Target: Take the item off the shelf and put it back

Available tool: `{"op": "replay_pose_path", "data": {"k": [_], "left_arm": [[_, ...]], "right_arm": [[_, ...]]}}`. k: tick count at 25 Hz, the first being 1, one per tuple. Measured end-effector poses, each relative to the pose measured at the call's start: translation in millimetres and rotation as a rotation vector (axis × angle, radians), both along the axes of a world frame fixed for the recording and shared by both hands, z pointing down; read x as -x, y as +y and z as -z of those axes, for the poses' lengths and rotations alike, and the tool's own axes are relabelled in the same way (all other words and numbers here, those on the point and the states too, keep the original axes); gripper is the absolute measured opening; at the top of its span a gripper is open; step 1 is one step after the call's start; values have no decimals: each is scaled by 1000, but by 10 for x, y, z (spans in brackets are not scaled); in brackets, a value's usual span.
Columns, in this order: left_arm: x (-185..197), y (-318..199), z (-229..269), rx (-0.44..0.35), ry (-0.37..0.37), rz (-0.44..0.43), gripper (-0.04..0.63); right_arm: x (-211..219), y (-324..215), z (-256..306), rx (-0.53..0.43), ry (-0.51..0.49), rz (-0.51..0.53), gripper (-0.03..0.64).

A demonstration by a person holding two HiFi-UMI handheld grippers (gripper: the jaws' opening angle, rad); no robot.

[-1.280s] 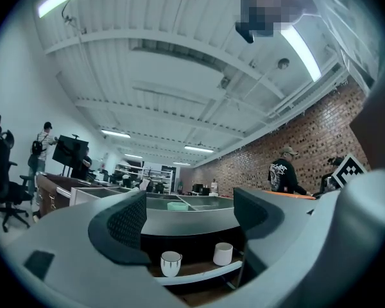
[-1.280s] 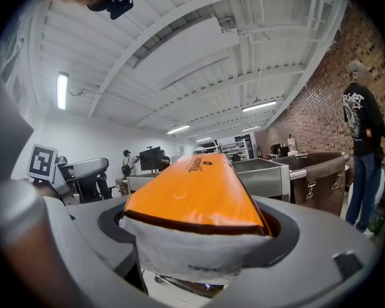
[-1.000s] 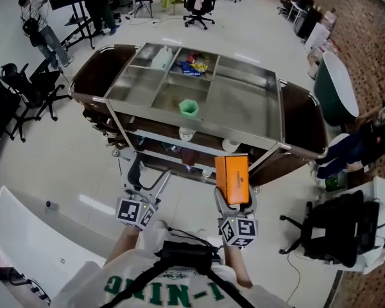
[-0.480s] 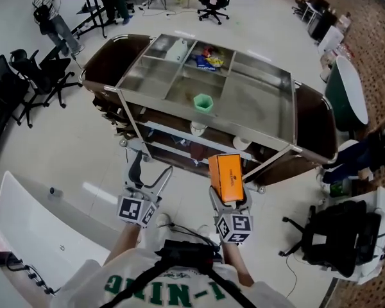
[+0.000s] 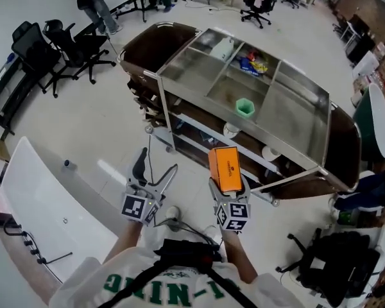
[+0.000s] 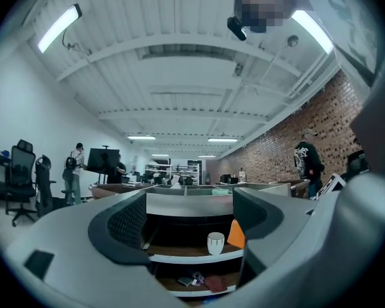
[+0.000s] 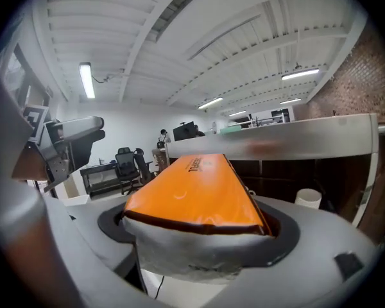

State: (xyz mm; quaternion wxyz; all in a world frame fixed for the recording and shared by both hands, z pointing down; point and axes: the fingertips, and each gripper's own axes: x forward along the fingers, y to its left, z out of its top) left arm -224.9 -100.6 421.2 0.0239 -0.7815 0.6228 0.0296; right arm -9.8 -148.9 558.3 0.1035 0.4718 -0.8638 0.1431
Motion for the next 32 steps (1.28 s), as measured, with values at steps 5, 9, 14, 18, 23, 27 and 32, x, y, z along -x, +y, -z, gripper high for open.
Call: {"op": "replay_pose_path", "data": {"k": [5, 9, 14, 18, 23, 27, 32], "left_arm": [[314, 95, 35, 28, 30, 71, 411], [617, 129, -167, 65, 9, 113, 410], [883, 76, -363, 96, -4, 127, 410], [1030, -16, -404, 109, -8, 120, 410], [1241, -70, -536, 147, -9, 118, 410], [1409, -80, -644, 171, -1, 134, 410], [1585, -94, -730, 199, -9, 152, 411]], "right_arm": [[467, -334, -306, 59, 1, -10, 460], [848, -658, -521, 65, 22, -24, 460], [1171, -1072, -802, 84, 22, -82, 459], [1272, -1408, -1043, 115, 6, -163, 460], [1348, -1836, -1199, 110, 29, -226, 463], [1386, -2156, -1344, 116, 28, -272, 465], [1406, -2526, -1550, 134, 30, -333, 465]]}}
